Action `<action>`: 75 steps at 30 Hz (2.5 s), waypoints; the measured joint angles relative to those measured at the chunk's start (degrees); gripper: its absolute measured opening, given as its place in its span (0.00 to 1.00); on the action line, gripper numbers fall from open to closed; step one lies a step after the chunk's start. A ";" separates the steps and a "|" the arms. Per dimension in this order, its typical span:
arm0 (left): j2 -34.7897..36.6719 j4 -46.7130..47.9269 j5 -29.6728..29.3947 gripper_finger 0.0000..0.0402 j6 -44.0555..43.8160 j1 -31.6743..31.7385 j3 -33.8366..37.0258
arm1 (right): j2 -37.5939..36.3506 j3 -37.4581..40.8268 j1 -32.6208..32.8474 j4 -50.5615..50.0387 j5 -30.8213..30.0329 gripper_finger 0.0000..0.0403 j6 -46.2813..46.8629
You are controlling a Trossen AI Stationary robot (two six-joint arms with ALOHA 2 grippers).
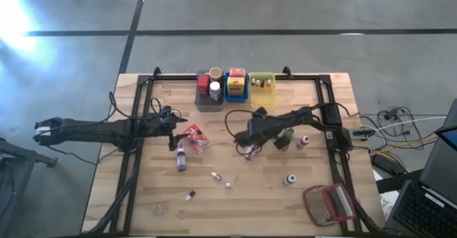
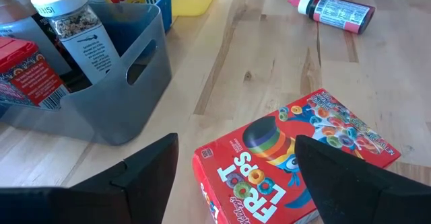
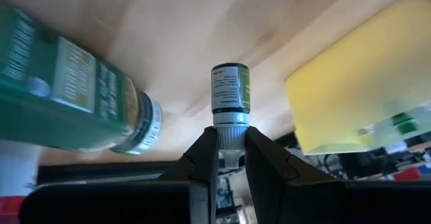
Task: Pick & Place Kitchen Items
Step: Move the small green food coloring bottle to the top right of the table, then put the red cereal box into the blue bin
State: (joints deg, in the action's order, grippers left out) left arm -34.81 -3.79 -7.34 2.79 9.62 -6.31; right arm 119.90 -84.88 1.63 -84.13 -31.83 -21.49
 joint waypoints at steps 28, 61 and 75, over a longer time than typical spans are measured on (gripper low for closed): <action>0.02 0.00 -0.01 0.75 0.00 -0.01 0.00 | 0.05 10.20 -4.10 5.72 -2.91 0.13 -8.12; 0.02 0.01 0.01 0.75 -0.01 -0.02 0.00 | 1.97 7.62 -2.72 3.17 -3.98 0.43 -8.25; 0.02 0.00 0.01 0.75 -0.02 -0.02 0.00 | -9.36 2.99 4.27 3.17 -3.79 0.32 1.39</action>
State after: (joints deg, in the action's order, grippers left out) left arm -34.79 -3.79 -7.33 2.76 9.61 -6.31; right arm 110.54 -81.88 5.90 -80.97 -35.62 -20.09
